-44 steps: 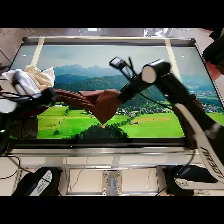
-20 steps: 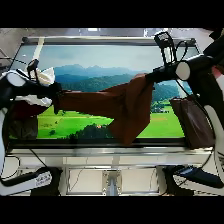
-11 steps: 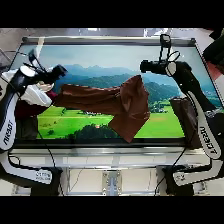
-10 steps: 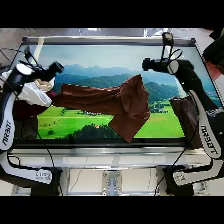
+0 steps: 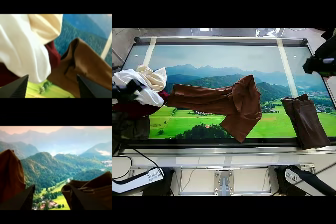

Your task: Fold the shirts.

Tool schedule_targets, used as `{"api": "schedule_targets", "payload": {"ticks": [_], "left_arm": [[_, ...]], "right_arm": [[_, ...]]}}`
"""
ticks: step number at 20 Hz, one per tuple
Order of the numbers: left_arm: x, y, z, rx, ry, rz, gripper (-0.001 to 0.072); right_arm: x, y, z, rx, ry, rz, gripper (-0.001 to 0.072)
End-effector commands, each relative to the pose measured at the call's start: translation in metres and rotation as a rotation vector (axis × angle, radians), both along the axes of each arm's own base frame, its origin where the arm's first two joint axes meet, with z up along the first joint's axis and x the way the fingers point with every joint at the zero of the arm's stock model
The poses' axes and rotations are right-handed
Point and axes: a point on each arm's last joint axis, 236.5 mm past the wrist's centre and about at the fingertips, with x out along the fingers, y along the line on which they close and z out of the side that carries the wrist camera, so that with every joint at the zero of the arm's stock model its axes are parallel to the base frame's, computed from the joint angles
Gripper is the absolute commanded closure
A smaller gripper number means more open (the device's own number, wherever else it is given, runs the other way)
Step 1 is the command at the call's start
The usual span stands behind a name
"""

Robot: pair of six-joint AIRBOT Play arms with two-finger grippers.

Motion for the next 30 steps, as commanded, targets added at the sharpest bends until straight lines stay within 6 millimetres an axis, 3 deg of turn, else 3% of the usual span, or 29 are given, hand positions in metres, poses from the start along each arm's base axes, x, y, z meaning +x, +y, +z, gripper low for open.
{"api": "schedule_targets", "payload": {"ticks": [1,4,7,9,13,17,20,21,23,24,25,27,29,30], "left_arm": [[-0.023,-0.03,-0.052,-0.199,-0.005,0.141,0.0013],[-0.015,-0.071,-0.077,-0.25,-0.03,0.112,0.0014],[0.003,-0.094,-0.096,-0.26,-0.024,0.15,0.0014],[0.011,-0.1,-0.104,-0.293,-0.026,0.195,0.0015],[0.007,-0.106,-0.127,-0.338,0.041,0.226,0.0015],[0.008,-0.099,-0.138,-0.34,0.055,0.273,0.0017],[0.011,-0.089,-0.145,-0.332,0.051,0.329,0.0113],[0.013,-0.088,-0.147,-0.343,0.048,0.35,0.0112],[0.016,-0.085,-0.152,-0.369,0.047,0.397,0.0114],[0.016,-0.085,-0.156,-0.378,0.054,0.409,0.0146],[0.015,-0.085,-0.159,-0.378,0.063,0.411,0.0242],[0.015,-0.085,-0.161,-0.378,0.068,0.411,0.0343],[0.015,-0.085,-0.161,-0.378,0.067,0.412,0.0684],[0.015,-0.085,-0.161,-0.377,0.066,0.41,0.0697]], "right_arm": [[-0.028,0.002,-0.008,0.179,-0.205,-0.13,0.0242],[-0.029,0.001,-0.043,0.516,-0.413,-0.339,0.0225],[-0.035,0.011,-0.073,0.588,-0.361,-0.362,0.0225],[-0.036,0.013,-0.064,0.551,-0.376,-0.328,0.0225],[-0.038,0.012,-0.039,0.541,-0.433,-0.31,0.0225],[-0.038,0.014,-0.032,0.537,-0.44,-0.3,0.0226],[-0.04,0.02,-0.033,0.543,-0.409,-0.279,0.0227],[-0.04,0.022,-0.031,0.544,-0.405,-0.273,0.0229],[-0.041,0.026,-0.029,0.532,-0.394,-0.251,0.0319],[-0.042,0.028,-0.031,0.532,-0.382,-0.246,0.0334],[-0.044,0.031,-0.036,0.535,-0.356,-0.237,0.0334],[-0.049,0.037,-0.049,0.517,-0.292,-0.215,0.0332],[-0.058,0.044,-0.073,0.502,-0.193,-0.196,0.0324],[-0.065,0.052,-0.095,0.511,-0.106,-0.186,0.0324]]}}
